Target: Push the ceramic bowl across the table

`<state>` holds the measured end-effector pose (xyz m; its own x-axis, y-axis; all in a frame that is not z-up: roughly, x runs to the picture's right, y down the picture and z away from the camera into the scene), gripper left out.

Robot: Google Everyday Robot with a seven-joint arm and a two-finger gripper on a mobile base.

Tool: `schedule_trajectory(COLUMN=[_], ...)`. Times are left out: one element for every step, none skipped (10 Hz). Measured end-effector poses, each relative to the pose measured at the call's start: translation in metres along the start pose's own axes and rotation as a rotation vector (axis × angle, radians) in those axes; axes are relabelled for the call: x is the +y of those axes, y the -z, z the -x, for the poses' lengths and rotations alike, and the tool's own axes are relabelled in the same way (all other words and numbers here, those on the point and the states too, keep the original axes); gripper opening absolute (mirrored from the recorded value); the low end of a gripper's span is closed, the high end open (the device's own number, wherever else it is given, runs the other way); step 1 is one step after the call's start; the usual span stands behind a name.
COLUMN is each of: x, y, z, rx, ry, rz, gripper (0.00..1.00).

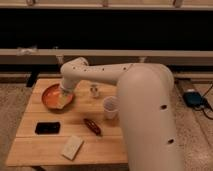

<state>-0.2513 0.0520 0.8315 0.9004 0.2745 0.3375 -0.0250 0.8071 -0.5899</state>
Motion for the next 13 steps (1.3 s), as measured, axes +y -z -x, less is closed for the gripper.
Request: schedule_trajectory(x=[0.0,0.003,0.007,0.011,0.016,0.02,0.025,0.029,0.031,0.032,0.033,0.035,0.036], y=[-0.01,-0.021,-0.026,-0.036,-0.044,-0.051,-0.056,-0.061,-0.065,-0.068,-0.07,-0.071,-0.071], z=[-0.001,0.0,0.002,-0.002,-0.004,-0.005,-0.006,-0.009,-0.012,-0.016,-0.018,-0.023,-0.026], rx=[0.02,0.041,0.055,0.089,0.109,0.129,0.148,0.168,0.187,0.204,0.219,0.236,0.248], ry=[0.022,0.053,0.075,0.115,0.138,0.162,0.183,0.199,0.211,0.222,0.232,0.241,0.247], rz=[0.005,0.014,0.021,0.025,0.033,0.04,0.05,0.059,0.067,0.076,0.088,0.103,0.115], gripper=[0.8,0.8,0.8,0.8,0.8,0.8,0.8,0.8,0.8,0.8,0.8,0.8,0.8])
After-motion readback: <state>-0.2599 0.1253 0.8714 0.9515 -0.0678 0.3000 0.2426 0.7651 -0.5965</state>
